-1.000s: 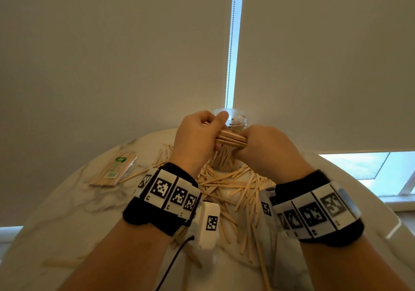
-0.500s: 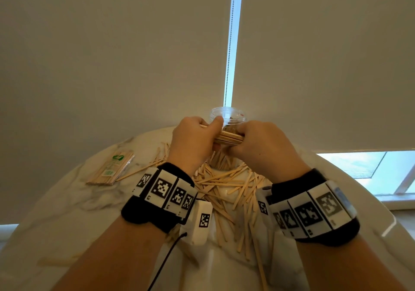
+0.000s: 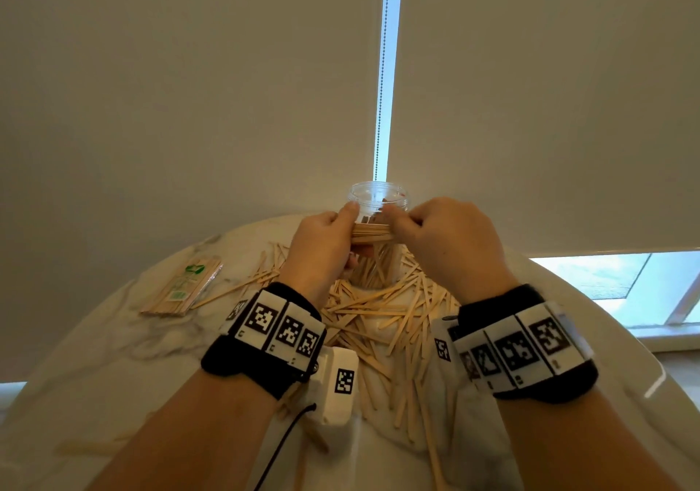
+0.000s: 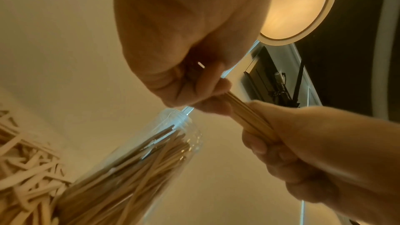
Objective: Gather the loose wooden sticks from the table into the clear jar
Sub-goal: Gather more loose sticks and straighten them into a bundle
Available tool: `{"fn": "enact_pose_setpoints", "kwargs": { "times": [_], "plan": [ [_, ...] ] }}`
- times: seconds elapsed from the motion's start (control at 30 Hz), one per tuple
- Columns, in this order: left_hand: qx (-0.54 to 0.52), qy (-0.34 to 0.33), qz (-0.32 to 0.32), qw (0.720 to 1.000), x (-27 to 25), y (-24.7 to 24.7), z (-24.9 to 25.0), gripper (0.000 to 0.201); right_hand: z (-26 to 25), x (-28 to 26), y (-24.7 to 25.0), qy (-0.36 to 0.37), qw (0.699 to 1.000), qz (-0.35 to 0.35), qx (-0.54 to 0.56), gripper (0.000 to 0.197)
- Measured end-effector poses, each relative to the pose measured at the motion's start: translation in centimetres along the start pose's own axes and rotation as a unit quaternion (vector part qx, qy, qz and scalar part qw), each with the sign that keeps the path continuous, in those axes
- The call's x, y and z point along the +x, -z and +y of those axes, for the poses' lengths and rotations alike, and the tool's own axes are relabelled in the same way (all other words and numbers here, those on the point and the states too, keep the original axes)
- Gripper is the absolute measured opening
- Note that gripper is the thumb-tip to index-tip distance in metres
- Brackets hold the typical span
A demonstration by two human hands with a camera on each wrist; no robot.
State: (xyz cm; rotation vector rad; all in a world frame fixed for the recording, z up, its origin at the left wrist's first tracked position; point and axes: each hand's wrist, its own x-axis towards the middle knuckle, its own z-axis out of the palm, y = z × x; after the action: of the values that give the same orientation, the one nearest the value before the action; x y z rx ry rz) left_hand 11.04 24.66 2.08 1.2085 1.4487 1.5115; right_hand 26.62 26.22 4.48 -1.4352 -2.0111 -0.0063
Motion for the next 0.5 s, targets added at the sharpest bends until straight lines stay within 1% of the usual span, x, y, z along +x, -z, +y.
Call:
{"fn": "enact_pose_setpoints", "kwargs": {
  "times": [0.03, 0.07, 0.13, 0.17, 0.2, 0.23, 0.3, 0.33, 0.37, 0.4, 0.43, 0.5],
  "plan": [
    [-0.007, 0.017, 0.0, 1.0, 0.0, 0.0, 0.1, 0.046, 0.5, 0.0, 0.4, -0.015, 1.0, -0.015, 0.015, 0.064],
    [-0.023, 0.029, 0.012, 0.999, 0.0, 0.1, 0.2, 0.044, 1.1, 0.1, 0.7, -0.03, 0.999, -0.022, 0.025, 0.064],
    [-0.05, 0.038, 0.049, 0.997, 0.6, 0.0, 0.0, 0.026, 2.4, 0.4, 1.5, -0.066, 0.997, -0.013, 0.029, 0.063],
    [-0.031, 0.042, 0.057, 0.997, 1.2, 0.0, -0.2, 0.029, 3.1, 0.5, 1.9, -0.088, 0.996, -0.004, 0.03, 0.063],
    [0.011, 0.046, 0.043, 0.998, 2.2, -0.1, -0.5, 0.044, 3.7, 0.5, 2.4, -0.11, 0.993, 0.008, 0.031, 0.062],
    [0.061, 0.048, 0.017, 0.997, 3.2, -0.2, -0.7, 0.066, 4.2, 0.6, 2.9, -0.125, 0.991, 0.022, 0.032, 0.062],
    [0.171, 0.039, -0.035, 0.984, 5.3, -0.7, -0.6, 0.112, 4.7, 0.7, 3.8, -0.138, 0.988, 0.057, 0.029, 0.061],
    [0.207, 0.031, -0.051, 0.976, 6.2, -1.1, -0.4, 0.131, 4.6, 1.1, 4.1, -0.14, 0.987, 0.073, 0.023, 0.06],
    [0.23, 0.026, -0.059, 0.971, 6.9, -1.6, -0.3, 0.144, 4.3, 1.8, 4.3, -0.138, 0.987, 0.084, 0.013, 0.058],
    [0.238, 0.021, -0.067, 0.969, 7.4, -2.0, -0.2, 0.152, 3.8, 2.9, 4.4, -0.133, 0.987, 0.09, -0.002, 0.056],
    [0.23, 0.018, -0.075, 0.97, 8.0, -2.4, -0.4, 0.155, 3.1, 4.3, 4.3, -0.126, 0.988, 0.09, -0.022, 0.054],
    [0.174, 0.012, -0.087, 0.981, 8.5, -3.0, -1.0, 0.151, 1.8, 7.5, 3.3, -0.1, 0.989, 0.075, -0.074, 0.048]
  ]
}}
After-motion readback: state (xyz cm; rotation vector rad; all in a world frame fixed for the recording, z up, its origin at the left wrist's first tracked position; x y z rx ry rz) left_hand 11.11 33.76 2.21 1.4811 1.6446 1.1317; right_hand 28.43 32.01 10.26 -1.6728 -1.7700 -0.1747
